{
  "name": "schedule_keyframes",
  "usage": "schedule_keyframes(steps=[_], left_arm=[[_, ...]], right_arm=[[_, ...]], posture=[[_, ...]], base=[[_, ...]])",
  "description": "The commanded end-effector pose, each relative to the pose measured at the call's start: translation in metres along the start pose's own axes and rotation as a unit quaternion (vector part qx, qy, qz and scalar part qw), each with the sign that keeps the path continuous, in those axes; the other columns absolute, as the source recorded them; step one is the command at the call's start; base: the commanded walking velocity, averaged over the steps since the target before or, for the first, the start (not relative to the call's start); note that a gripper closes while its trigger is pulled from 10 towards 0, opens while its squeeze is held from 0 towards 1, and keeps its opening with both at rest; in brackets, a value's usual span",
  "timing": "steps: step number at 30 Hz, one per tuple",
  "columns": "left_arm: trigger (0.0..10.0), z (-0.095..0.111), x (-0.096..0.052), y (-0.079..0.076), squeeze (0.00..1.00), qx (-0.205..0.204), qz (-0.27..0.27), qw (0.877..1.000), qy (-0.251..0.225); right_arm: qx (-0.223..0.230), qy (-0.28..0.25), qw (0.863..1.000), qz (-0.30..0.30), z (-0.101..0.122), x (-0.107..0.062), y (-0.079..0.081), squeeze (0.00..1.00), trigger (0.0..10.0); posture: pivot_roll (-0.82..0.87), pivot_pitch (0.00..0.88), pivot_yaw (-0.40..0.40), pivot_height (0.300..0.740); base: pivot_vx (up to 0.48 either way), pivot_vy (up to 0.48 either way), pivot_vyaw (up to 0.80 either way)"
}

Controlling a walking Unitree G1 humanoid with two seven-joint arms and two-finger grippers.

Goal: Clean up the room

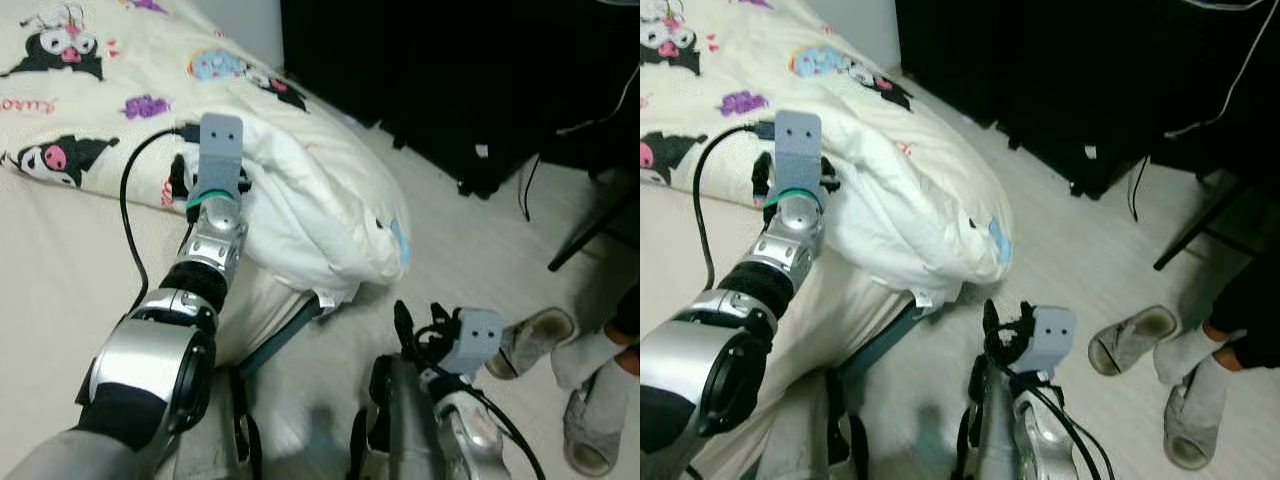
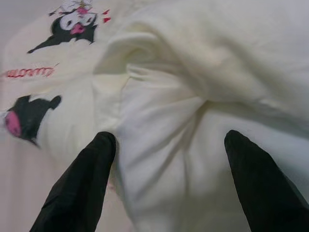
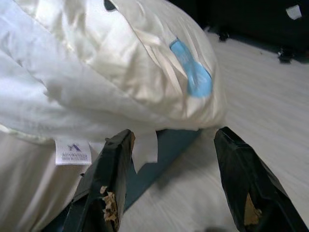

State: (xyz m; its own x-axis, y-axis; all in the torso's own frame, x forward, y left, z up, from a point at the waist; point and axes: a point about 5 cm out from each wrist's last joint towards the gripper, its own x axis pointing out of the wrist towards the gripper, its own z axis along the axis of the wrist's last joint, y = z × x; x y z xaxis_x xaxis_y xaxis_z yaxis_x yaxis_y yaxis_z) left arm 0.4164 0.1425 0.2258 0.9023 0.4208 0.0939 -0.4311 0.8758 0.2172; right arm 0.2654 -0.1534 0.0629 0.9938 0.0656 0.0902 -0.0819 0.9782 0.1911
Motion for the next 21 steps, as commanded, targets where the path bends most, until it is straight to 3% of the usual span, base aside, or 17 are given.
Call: schedule_keyframes(steps=[1,3,4,5,6,7,8,21], left_arm=[[10.0,0.0,0.002,0.003,0.0,0.004,0.014,1.0,0.0],[10.0,0.003,0.003,0.006,0.0,0.012,0.022,1.0,-0.009],[8.9,0.005,0.004,0.007,0.0,0.019,0.026,0.999,-0.015],[8.9,0.005,0.004,0.007,0.0,0.019,0.026,0.999,-0.015],[1.3,0.007,0.006,0.01,0.0,0.029,0.032,0.999,-0.018],[1.3,0.007,0.006,0.01,0.0,0.031,0.033,0.999,-0.017],[0.0,0.006,0.006,0.01,0.0,0.034,0.03,0.999,-0.015],[0.0,-0.001,0.008,0.013,0.0,0.066,0.021,0.998,-0.009]], right_arm=[[0.008,0.024,1.0,-0.006,-0.01,-0.01,0.002,0.0,10.0],[0.01,0.028,1.0,-0.008,-0.01,-0.013,0.004,0.0,10.0],[0.012,0.03,0.999,-0.01,-0.01,-0.015,0.005,0.0,10.0],[0.012,0.03,0.999,-0.01,-0.01,-0.015,0.005,0.0,10.0],[0.015,0.032,0.999,-0.012,-0.009,-0.017,0.006,0.0,10.0],[0.016,0.033,0.999,-0.013,-0.009,-0.017,0.007,0.0,10.0],[0.017,0.034,0.999,-0.013,-0.008,-0.017,0.007,0.0,10.0],[0.022,0.044,0.999,-0.018,-0.006,-0.021,0.009,0.0,10.0]], posture=[[-0.11,0.357,0.1,0.592],[-0.12,0.361,0.105,0.592],[-0.12,0.361,0.105,0.592],[-0.12,0.361,0.105,0.592],[-0.12,0.366,0.11,0.592],[-0.12,0.366,0.11,0.592],[-0.12,0.366,0.11,0.592],[-0.12,0.371,0.11,0.592]], base=[[0.0,0.0,0.0],[0.0,0.0,0.0],[0.0,0.0,0.0],[0.0,0.0,0.0],[0.0,0.0,0.0],[0.0,0.0,0.0],[0.0,0.0,0.0],[0.0,0.0,0.0]])
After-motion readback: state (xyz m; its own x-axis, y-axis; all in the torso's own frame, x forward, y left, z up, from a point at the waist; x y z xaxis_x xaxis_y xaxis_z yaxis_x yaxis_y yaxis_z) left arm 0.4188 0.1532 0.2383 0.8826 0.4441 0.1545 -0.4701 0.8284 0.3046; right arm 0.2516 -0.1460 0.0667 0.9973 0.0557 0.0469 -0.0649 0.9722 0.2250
